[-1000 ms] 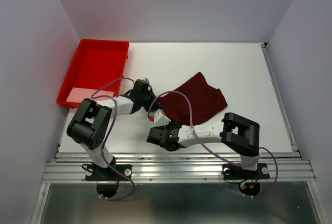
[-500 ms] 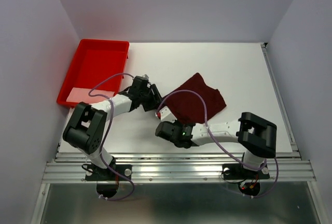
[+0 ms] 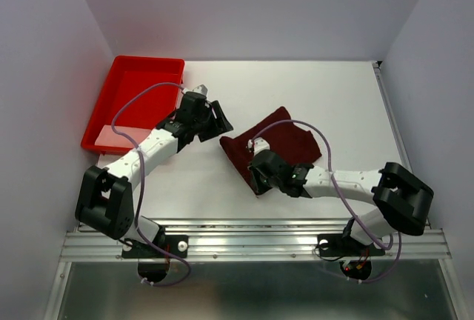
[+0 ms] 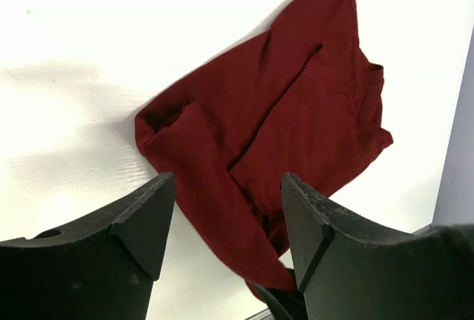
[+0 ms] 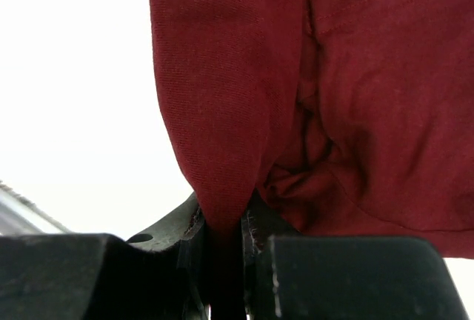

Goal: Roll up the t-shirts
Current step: Roll the T-shirt to the center of the board.

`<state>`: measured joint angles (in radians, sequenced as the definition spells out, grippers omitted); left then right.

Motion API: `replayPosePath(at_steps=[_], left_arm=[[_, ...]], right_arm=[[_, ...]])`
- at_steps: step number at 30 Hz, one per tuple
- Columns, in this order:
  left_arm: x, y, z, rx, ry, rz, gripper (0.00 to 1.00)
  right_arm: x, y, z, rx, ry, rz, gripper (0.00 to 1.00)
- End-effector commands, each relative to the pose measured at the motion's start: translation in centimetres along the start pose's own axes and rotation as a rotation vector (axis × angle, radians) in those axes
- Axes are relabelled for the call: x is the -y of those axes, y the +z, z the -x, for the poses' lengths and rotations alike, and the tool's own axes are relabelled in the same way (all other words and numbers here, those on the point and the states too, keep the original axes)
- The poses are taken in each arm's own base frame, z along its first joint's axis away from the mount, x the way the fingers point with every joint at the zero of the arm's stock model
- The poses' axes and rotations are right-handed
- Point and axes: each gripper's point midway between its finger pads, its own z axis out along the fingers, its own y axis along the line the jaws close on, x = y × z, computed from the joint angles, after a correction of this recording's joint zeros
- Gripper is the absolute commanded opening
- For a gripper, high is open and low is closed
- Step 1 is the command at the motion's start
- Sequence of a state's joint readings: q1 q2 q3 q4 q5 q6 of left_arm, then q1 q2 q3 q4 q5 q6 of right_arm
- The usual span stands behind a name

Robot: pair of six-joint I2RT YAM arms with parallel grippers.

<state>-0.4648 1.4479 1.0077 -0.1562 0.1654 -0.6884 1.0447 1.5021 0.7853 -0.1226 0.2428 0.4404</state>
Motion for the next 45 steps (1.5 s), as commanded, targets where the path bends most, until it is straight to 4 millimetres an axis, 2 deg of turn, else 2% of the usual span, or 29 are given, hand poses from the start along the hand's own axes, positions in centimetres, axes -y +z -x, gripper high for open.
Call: replayPosePath(at_steps=[1, 5, 8, 10, 13, 15, 16, 21, 23, 24, 26, 27, 32, 38, 45], left_arm=[[1.1, -2.0, 1.8, 0.058, 0.052, -0.006, 0.7], [1.5, -2.2, 1.5, 0.047, 0.059, -0.029, 0.7], [1.6, -2.2, 1.2, 0.037, 0.066, -0.045, 0.69], [1.7, -2.3, 1.0, 0.032, 0.069, -0.054, 0.69], [1.7, -2.3, 0.9, 0.038, 0.072, -0.056, 0.68], [2.5, -2.4, 0.6, 0.033, 0.089, -0.077, 0.68], [2.7, -2.4, 0.4, 0.024, 0.09, -0.089, 0.68], [3.1, -1.5, -0.6, -0.003, 0.086, -0.127, 0.67], [3.6, -1.2, -1.2, -0.022, 0.081, -0.16, 0.66], [4.1, -1.0, -1.5, -0.027, 0.085, -0.194, 0.66], [4.6, -0.2, -2.8, -0.07, 0.093, -0.222, 0.64], [5.6, 0.0, -2.9, -0.07, 0.105, -0.256, 0.64], [5.9, 1.6, -4.2, -0.115, 0.117, -0.257, 0.63], [6.1, 2.0, -4.6, -0.127, 0.128, -0.266, 0.63], [6.5, 1.2, -3.6, -0.076, 0.142, -0.281, 0.62]], right_arm=[[-3.0, -1.3, 2.8, 0.078, 0.109, 0.223, 0.01], [-2.6, -2.0, 3.8, 0.08, 0.179, 0.321, 0.01], [-2.0, -1.9, 3.7, 0.066, 0.214, 0.347, 0.01], [-2.6, -2.1, 3.6, 0.052, 0.226, 0.406, 0.01], [-2.3, -2.0, 3.2, 0.032, 0.272, 0.458, 0.01], [-2.4, -2.2, 2.4, 0.002, 0.307, 0.5, 0.01], [-2.0, -2.1, 2.7, 0.013, 0.325, 0.512, 0.01], [-2.0, -2.3, 1.9, -0.025, 0.383, 0.574, 0.01], [-1.2, -2.1, 1.7, -0.02, 0.413, 0.571, 0.01], [-1.4, -2.2, 1.3, -0.037, 0.423, 0.588, 0.01], [-1.0, -1.9, 0.7, -0.054, 0.443, 0.591, 0.01], [-0.9, -1.9, 0.9, -0.05, 0.456, 0.606, 0.01], [-0.2, -2.0, 0.8, -0.064, 0.506, 0.651, 0.01], [0.9, -2.0, 0.8, -0.077, 0.576, 0.689, 0.01], [2.1, -1.4, 0.8, -0.095, 0.637, 0.683, 0.01]])
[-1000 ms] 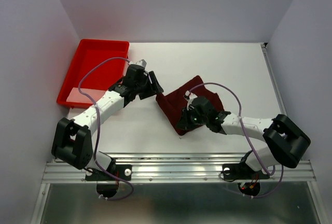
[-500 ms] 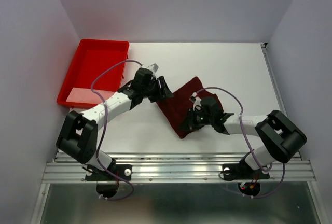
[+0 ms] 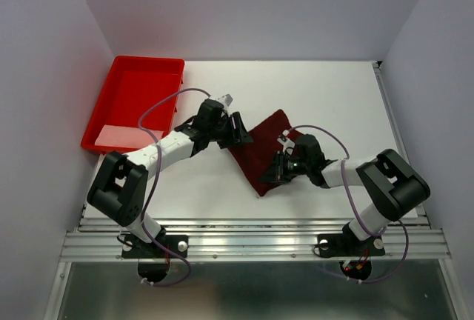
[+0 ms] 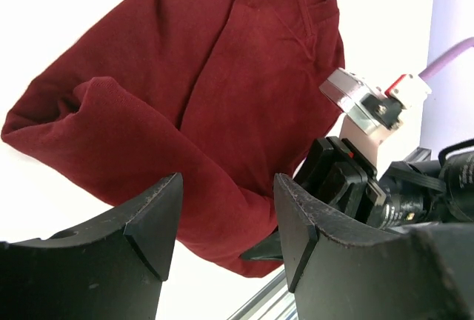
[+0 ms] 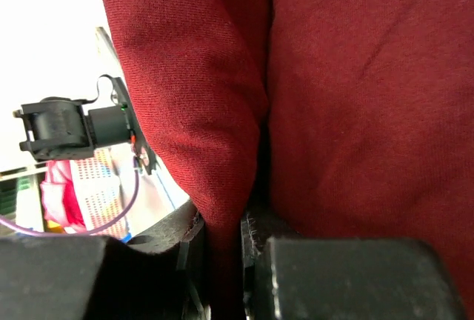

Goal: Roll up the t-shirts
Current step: Roll the T-shirt to the center of the board.

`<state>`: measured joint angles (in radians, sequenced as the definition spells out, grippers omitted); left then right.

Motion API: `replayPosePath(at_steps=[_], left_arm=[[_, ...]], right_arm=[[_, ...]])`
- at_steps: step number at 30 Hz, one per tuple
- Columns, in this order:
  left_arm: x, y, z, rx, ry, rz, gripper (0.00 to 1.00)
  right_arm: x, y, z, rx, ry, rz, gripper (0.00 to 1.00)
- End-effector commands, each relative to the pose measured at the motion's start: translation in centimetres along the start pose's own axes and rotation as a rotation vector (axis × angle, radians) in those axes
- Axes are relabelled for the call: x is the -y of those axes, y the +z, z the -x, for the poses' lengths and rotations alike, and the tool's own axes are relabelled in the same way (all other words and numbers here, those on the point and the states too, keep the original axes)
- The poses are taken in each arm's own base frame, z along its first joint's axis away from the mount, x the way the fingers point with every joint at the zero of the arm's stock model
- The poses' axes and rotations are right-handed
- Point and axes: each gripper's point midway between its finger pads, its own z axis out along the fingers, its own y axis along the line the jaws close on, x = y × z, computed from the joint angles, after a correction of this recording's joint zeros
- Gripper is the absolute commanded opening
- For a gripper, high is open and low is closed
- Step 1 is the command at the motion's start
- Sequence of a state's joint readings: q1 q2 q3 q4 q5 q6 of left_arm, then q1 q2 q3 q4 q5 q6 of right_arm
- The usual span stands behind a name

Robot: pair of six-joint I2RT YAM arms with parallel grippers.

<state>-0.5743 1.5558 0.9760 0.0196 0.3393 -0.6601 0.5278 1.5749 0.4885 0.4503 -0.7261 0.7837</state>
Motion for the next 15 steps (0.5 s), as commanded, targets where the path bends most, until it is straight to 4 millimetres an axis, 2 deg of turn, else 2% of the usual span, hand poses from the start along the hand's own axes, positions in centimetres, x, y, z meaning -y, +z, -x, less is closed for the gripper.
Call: replayPosePath(at_steps=[1, 7, 11, 15], left_arm=[[2.2, -1.4, 2.0, 0.089, 0.053, -0.07, 0.63], [1.7, -1.2, 1.7, 0.088, 0.081, -0.069, 0.63], [0.6, 0.1, 1.3, 0.063, 0.081, -0.037, 0.62], [0.3, 1.2, 1.4, 0.052, 0.084, -0.034, 0.62]], right_arm=[[-0.5, -0.2, 0.6, 0.006, 0.013, 0.051, 0.01], [1.0, -0.5, 1.0, -0.015, 0.118, 0.046, 0.01], [1.7, -0.4, 1.0, -0.018, 0.151, 0.033, 0.01], [1.9, -0.4, 1.1, -0.008, 0.153, 0.022, 0.01]])
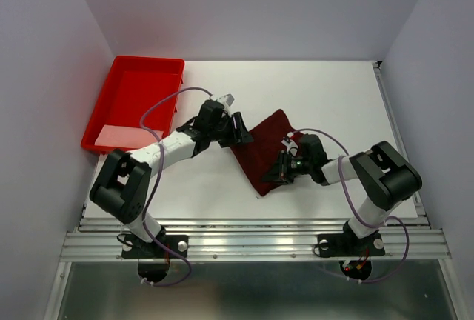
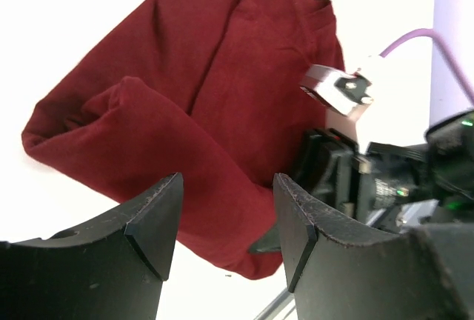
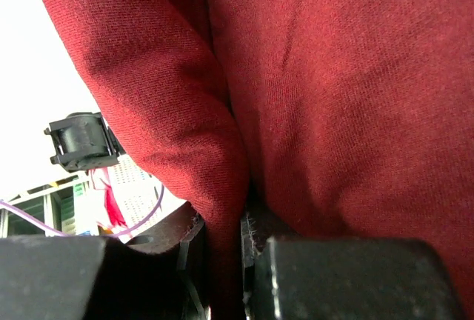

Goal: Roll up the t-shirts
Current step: Roll the T-shirt to the center of the board.

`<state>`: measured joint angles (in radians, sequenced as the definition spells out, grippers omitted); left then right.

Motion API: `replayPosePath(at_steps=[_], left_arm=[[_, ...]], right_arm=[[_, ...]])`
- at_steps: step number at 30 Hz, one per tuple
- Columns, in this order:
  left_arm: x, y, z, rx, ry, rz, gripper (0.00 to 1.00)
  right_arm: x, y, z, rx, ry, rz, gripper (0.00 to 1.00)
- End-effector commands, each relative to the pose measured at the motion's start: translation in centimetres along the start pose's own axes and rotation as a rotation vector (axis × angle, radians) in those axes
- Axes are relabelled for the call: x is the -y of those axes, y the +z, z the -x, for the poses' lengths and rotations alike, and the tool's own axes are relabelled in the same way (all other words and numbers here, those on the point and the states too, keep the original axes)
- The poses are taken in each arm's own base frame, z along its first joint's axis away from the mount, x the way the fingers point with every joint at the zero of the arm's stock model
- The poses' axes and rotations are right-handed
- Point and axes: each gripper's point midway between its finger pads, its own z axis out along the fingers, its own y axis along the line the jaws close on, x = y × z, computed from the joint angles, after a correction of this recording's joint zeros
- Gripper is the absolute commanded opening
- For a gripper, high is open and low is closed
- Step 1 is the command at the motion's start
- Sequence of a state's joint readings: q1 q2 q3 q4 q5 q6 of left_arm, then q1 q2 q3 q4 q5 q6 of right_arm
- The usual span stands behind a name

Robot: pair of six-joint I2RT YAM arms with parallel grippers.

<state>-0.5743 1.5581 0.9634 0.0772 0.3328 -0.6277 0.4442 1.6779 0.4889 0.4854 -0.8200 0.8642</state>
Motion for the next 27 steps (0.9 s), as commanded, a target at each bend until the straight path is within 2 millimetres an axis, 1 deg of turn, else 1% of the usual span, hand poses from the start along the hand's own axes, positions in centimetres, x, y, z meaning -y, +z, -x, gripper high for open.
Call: replayPosePath(at_steps=[1, 3, 4, 5, 7, 8, 9, 10, 11, 12, 13, 15, 16, 17, 18, 20, 21, 22, 23, 24, 25, 26, 27], left_arm=[[0.0, 1.2, 0.6, 0.015, 0.039, -0.007, 0.62], [-0.6, 1.9, 0.4, 0.002, 0.033, 0.002, 0.62], [-1.1, 2.5, 0.1, -0.01, 0.025, 0.013, 0.62], [-1.4, 2.9, -0.1, -0.016, 0.024, 0.017, 0.62], [-2.0, 3.6, 0.0, -0.011, 0.026, 0.03, 0.62], [-2.4, 3.9, -0.1, -0.015, 0.022, 0.037, 0.61], [-2.8, 4.5, -0.5, -0.036, 0.017, 0.041, 0.61], [-3.0, 4.7, -0.7, -0.043, 0.015, 0.043, 0.6], [-3.0, 4.8, -0.7, -0.045, 0.014, 0.04, 0.6], [-3.0, 4.9, -0.8, -0.047, 0.009, 0.036, 0.6], [-3.0, 5.0, -0.8, -0.047, 0.008, 0.036, 0.6], [-2.8, 4.8, -0.7, -0.046, 0.009, 0.028, 0.6], [-2.7, 4.8, -0.8, -0.049, 0.01, 0.025, 0.6], [-2.6, 4.7, -0.6, -0.046, 0.01, 0.024, 0.6], [-2.4, 4.5, -0.5, -0.044, 0.014, 0.02, 0.6], [-2.1, 4.3, -0.3, -0.042, 0.016, 0.015, 0.6], [-1.9, 4.3, -0.3, -0.042, 0.028, 0.003, 0.6], [-1.8, 4.2, -0.1, -0.037, 0.034, -0.003, 0.6], [-1.7, 4.2, 0.0, -0.033, 0.039, -0.007, 0.6], [-1.5, 4.3, 0.2, -0.031, 0.046, -0.01, 0.6], [-1.4, 4.3, 0.3, -0.031, 0.051, -0.01, 0.6], [-1.7, 4.4, 0.1, -0.042, 0.052, -0.002, 0.6], [-1.6, 4.5, 0.1, -0.045, 0.052, -0.001, 0.6]], right_arm=[[-0.2, 0.0, 0.9, 0.028, -0.01, 0.006, 0.01], [0.0, -0.1, 0.9, 0.036, -0.007, -0.008, 0.06], [0.0, -0.1, 1.0, 0.043, -0.01, -0.015, 0.19], [0.3, -0.1, 1.1, 0.045, -0.013, -0.031, 0.23], [1.6, -0.2, 1.1, 0.048, -0.018, -0.1, 0.3], [1.7, -0.3, 1.2, 0.052, -0.026, -0.114, 0.37], [1.8, -0.6, 1.2, 0.059, -0.039, -0.137, 0.39], [1.8, -0.8, 1.2, 0.064, -0.046, -0.147, 0.44], [1.8, -1.0, 1.3, 0.07, -0.054, -0.159, 0.53], [1.6, -1.5, 1.4, 0.082, -0.07, -0.18, 0.57], [1.5, -1.8, 1.5, 0.089, -0.079, -0.195, 0.65], [0.8, -2.5, 1.8, 0.105, -0.111, -0.206, 0.71], [0.2, -3.3, 1.7, 0.12, -0.123, -0.223, 0.76], [-0.3, -3.7, 1.8, 0.13, -0.138, -0.229, 0.8], [-0.9, -4.7, 1.9, 0.145, -0.159, -0.257, 0.82], [-1.6, -5.7, 2.2, 0.173, -0.187, -0.282, 0.85], [-1.6, -6.5, 2.7, 0.199, -0.196, -0.33, 0.86], [-2.6, -7.3, 3.1, 0.235, -0.223, -0.33, 0.89], [-2.9, -7.8, 3.4, 0.255, -0.233, -0.346, 0.9], [-2.3, -8.5, 3.5, 0.268, -0.23, -0.404, 0.91], [-2.4, -8.9, 3.8, 0.284, -0.234, -0.424, 0.91], [-3.1, -9.5, 4.6, 0.312, -0.25, -0.438, 0.91], [-3.1, -9.8, 4.7, 0.324, -0.261, -0.464, 0.91]])
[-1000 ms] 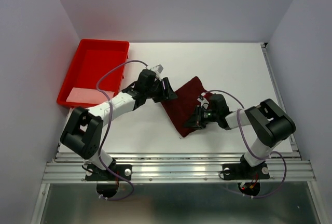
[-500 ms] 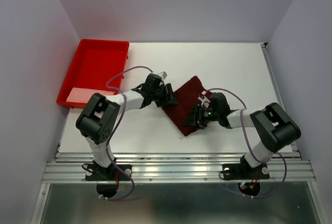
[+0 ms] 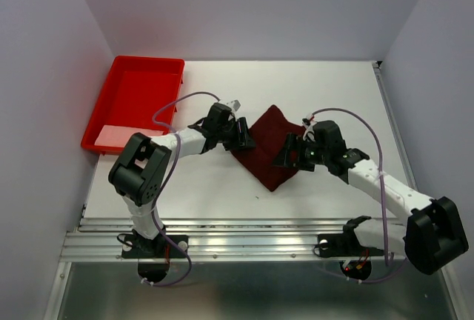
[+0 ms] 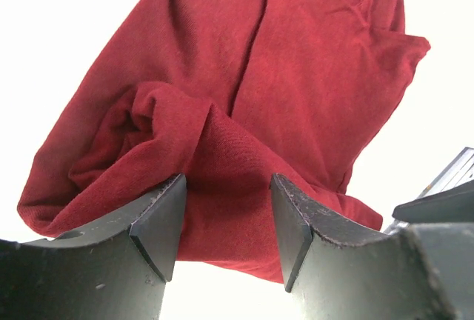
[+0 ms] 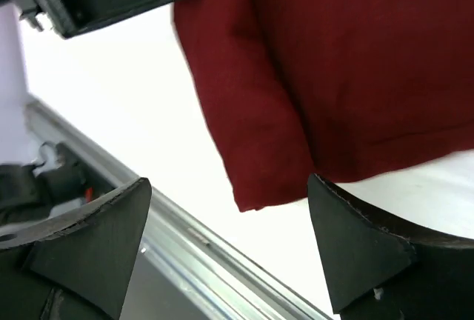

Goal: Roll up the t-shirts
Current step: Roll the T-shirt to the center of the board.

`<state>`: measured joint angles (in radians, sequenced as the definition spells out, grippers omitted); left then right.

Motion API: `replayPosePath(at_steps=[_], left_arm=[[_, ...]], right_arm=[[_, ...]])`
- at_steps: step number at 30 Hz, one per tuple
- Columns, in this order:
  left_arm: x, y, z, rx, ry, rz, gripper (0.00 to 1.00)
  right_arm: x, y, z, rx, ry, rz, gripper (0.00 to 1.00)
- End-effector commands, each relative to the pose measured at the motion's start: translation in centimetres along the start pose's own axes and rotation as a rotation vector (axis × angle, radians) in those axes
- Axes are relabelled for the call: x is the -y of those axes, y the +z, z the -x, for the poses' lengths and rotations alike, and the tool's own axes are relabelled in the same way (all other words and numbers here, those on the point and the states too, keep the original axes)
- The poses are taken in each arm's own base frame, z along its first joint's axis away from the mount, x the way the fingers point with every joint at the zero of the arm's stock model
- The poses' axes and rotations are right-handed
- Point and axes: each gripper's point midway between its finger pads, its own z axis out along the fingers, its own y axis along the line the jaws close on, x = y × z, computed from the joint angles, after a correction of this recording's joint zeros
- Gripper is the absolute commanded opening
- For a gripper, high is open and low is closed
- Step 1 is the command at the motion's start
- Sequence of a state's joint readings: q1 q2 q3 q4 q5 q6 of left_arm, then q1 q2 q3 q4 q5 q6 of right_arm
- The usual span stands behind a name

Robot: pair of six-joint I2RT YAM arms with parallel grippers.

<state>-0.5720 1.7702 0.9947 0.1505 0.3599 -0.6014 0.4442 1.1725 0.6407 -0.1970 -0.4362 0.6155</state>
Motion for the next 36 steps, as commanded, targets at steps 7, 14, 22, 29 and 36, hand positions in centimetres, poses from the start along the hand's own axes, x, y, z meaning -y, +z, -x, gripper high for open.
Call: replayPosePath(at_steps=[7, 14, 22, 29, 36], left_arm=[[1.9, -0.9, 2.6, 0.054, 0.062, -0.038, 0.6], [2.2, -1.0, 3.1, 0.063, 0.073, -0.036, 0.6], [2.0, -1.0, 4.0, 0.066, 0.091, -0.003, 0.6], [2.1, -1.6, 4.6, 0.099, 0.085, -0.002, 0.6], [3.2, -4.9, 6.6, 0.185, 0.071, -0.01, 0.61]], right_arm=[[-0.2, -1.3, 3.1, 0.119, -0.183, -0.262, 0.36], [-0.5, 2.9, 1.9, 0.05, -0.23, -0.233, 0.12], [6.1, 4.7, -1.6, -0.01, -0.162, -0.431, 0.06], [7.3, 4.5, -5.2, -0.05, -0.123, -0.447, 0.02], [6.0, 5.2, -8.4, -0.006, 0.026, -0.432, 0.08]])
